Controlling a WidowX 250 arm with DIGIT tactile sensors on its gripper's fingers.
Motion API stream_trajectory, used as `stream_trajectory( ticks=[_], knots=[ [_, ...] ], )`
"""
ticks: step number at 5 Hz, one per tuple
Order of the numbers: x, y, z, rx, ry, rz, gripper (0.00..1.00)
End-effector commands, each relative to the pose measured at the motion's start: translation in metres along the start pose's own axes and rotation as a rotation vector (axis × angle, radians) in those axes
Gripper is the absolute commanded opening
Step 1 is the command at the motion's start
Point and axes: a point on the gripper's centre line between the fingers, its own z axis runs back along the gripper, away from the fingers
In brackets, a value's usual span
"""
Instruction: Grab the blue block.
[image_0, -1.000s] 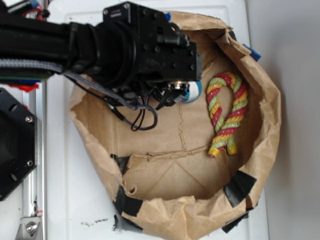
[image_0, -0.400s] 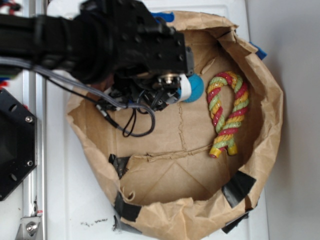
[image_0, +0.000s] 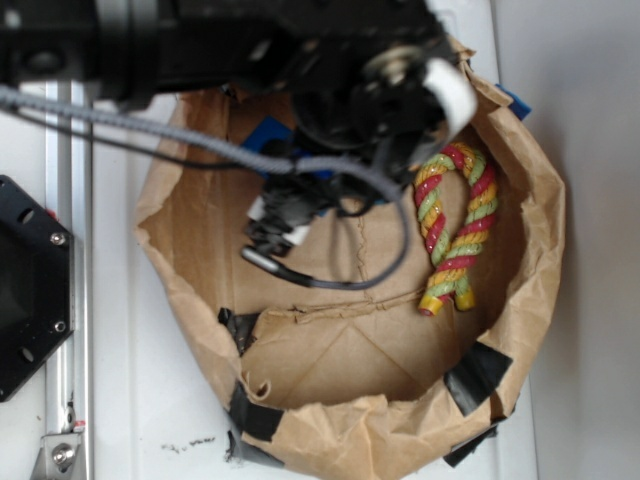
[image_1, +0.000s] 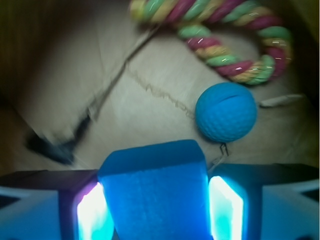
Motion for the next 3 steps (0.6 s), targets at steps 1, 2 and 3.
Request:
stream_trajectory(
  ticks=[1,2,3],
  knots=[
    [0.005,0.000,0.039,-0.026,-0.091,0.368,0.00],
    [0.008,-0.012,0.058,0.034,-0.190,0.350,0.00],
    [0.016,-0.016,0.051,0.054,-0.141,0.363,0.00]
  ],
)
